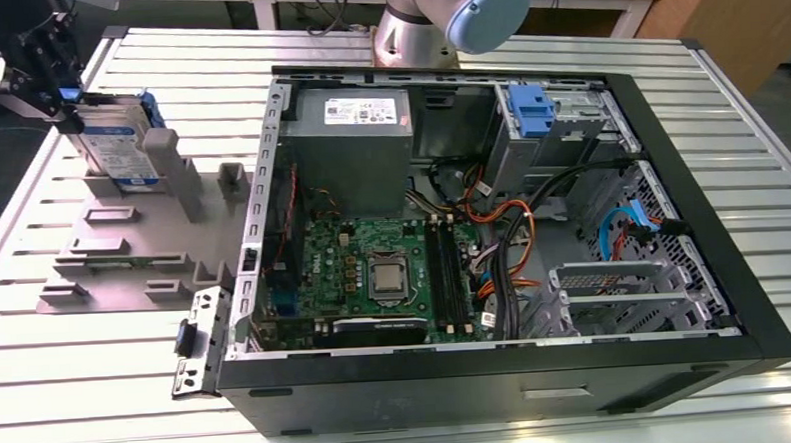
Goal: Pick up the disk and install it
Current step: 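Pick up the disk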
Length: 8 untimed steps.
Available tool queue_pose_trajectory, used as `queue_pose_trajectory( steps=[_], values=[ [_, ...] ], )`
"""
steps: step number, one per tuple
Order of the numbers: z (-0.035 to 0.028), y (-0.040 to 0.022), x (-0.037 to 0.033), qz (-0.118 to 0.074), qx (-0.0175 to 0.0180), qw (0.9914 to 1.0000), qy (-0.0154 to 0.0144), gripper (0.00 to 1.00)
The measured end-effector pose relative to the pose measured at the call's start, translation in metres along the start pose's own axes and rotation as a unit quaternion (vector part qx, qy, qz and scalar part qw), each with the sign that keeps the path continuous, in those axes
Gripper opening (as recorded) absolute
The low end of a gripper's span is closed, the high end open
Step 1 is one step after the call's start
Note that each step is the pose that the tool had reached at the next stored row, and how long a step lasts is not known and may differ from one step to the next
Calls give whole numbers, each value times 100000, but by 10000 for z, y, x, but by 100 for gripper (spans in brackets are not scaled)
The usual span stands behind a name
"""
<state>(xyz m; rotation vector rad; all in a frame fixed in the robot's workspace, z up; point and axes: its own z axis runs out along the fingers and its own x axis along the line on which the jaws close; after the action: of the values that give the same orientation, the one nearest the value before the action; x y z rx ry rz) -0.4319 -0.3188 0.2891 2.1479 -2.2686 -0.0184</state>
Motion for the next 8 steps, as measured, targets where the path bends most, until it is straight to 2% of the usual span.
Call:
queue_pose_trajectory(
  steps=[8],
  values=[
    [0,0,0,-728,3,99997,17,37]
  ],
)
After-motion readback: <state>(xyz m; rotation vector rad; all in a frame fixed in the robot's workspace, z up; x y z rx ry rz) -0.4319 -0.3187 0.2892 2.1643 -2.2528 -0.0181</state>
